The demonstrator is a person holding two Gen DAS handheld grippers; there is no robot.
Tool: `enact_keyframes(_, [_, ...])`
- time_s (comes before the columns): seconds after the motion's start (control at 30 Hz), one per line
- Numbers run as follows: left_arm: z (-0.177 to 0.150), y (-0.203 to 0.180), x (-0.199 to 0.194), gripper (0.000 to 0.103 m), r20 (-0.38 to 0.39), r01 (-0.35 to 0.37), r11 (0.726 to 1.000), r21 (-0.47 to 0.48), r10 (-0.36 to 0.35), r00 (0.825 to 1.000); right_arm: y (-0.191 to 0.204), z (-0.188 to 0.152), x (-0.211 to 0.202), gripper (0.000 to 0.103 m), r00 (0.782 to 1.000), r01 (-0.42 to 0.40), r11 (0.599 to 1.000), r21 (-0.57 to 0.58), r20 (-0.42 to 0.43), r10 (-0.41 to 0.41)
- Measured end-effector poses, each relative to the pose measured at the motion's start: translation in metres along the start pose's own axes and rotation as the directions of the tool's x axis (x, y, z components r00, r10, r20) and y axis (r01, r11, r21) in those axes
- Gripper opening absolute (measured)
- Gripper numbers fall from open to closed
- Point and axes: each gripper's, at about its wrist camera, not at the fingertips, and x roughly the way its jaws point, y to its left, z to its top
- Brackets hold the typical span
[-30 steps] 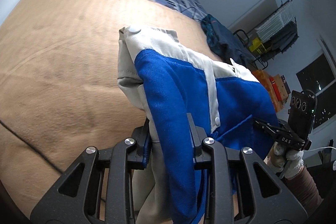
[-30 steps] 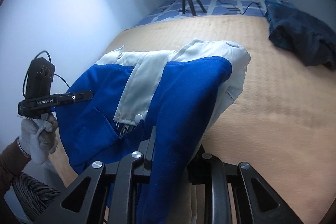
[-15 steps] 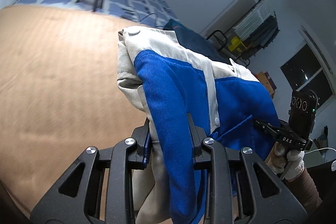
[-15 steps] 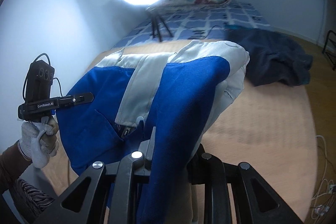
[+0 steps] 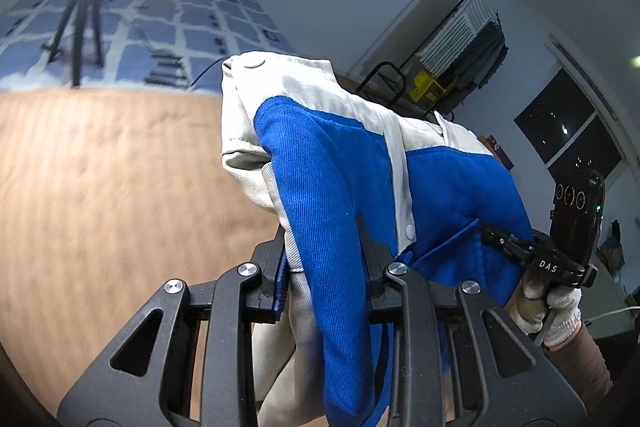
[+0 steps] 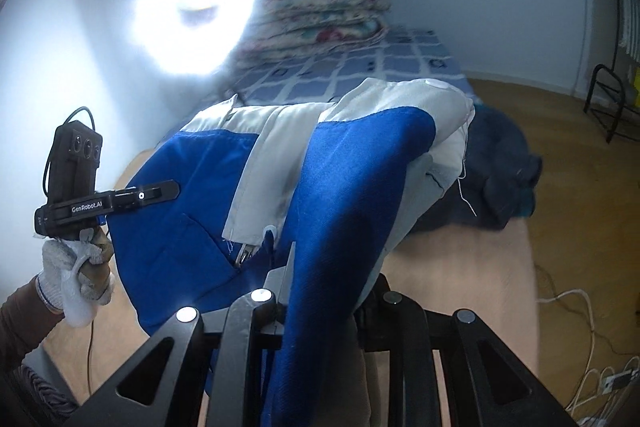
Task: Fold large clothes
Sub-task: 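Lift the folded jacket with both tools and carry it onto the dark garment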
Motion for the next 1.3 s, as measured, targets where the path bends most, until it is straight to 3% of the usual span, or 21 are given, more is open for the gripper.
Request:
enact_keyframes(0.3, [0.067,-0.022,0.048,0.026,0.054,-0.013,0.999,0.040,0.011,0.998,-0.050,0.064,0.012,0.019,0.998,0.034,0.999,-0.003,0.058,-0.034])
enact_keyframes(0.7, [0.143,-0.056,0.131,0.026,0.117,-0.091,0.991,0.101,0.079,0.990,-0.117,0.134,0.042,0.019,0.991,0.088,0.996,-0.025,0.108,-0.084])
enact_keyframes(1.0, [0.149,-0.052,0.185,0.026,0.097,-0.122,0.988,0.093,0.113,0.989,-0.167,0.136,0.077,0.019,0.990,0.096,0.995,0.030,0.097,-0.099])
enact_keyframes(1.3, [0.134,-0.028,0.198,0.026,0.072,-0.170,0.982,0.082,0.164,0.984,-0.193,0.126,0.104,0.021,0.995,0.097,0.994,0.043,0.030,-0.099])
